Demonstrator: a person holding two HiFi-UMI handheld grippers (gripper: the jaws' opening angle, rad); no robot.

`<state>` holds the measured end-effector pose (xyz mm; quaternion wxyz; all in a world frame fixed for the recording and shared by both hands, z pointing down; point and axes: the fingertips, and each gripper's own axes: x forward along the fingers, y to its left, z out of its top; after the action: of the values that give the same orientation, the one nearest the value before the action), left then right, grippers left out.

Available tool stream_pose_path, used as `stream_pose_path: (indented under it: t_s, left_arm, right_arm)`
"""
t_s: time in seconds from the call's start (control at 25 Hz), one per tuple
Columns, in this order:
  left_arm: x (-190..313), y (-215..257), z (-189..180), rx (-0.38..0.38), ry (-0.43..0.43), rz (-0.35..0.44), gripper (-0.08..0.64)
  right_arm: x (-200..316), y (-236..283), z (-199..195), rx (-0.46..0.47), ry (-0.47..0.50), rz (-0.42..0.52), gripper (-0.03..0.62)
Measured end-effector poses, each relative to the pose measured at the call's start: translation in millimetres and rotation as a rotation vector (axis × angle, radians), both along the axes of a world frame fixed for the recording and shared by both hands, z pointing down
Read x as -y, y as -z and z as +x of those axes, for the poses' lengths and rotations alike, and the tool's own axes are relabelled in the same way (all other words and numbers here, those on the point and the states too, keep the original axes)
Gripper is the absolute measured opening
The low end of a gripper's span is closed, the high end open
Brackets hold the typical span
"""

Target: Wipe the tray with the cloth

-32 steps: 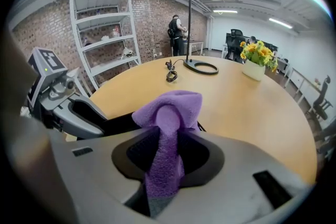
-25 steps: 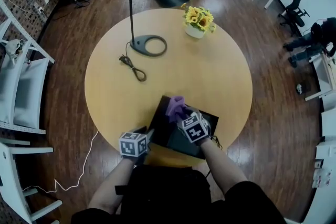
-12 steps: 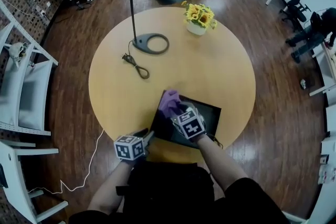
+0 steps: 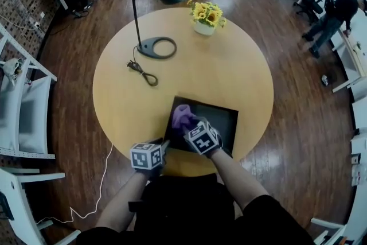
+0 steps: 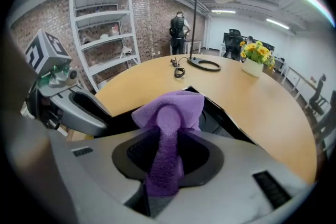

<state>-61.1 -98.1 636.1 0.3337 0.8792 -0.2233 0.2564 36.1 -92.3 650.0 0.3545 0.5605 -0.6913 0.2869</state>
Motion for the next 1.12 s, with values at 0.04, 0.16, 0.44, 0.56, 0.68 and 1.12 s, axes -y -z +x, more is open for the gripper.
stream_pose_path:
  t_s: [0.04,0.16,0.44,0.56,0.68,1.12]
  left_arm:
    - [0.2,-0.3,-0.4,-0.002,0.001,-0.002,0.130]
    - [1.3,-2.7,-2.0,-0.027,0.025,-0.035,0.130]
    - [3.3,-3.3,-4.1,-0.102,0.064,-0.080,0.130]
    - [2.4,5.7,-7.0,-0.119,0.036,-0.044,0.133]
    - [-3.1,25.4,-18.2,-0.148,0.019,-0.005,0.133]
    - [46.7,29.7,-39.2,-0.188,0.068,0.002,0.132]
  right_arm:
    - [-4.0,-0.1,6.2,0.010,-0.023,0.001,0.112]
    - [-7.2,10.4,14.2,0.046,-0.067,0.028,0.112]
    - [-18.8,6.7,28.5,0.147,-0.228,0.015,0.112]
    - [-12.8,30.0,9.2,0.173,-0.186,0.067,0.112]
    - [-8.9,45.8,-20.6,0.213,-0.122,0.084,0.112]
    - [-15.0,6.6,-73.5,0.159,-0.014,-0.034,0.112]
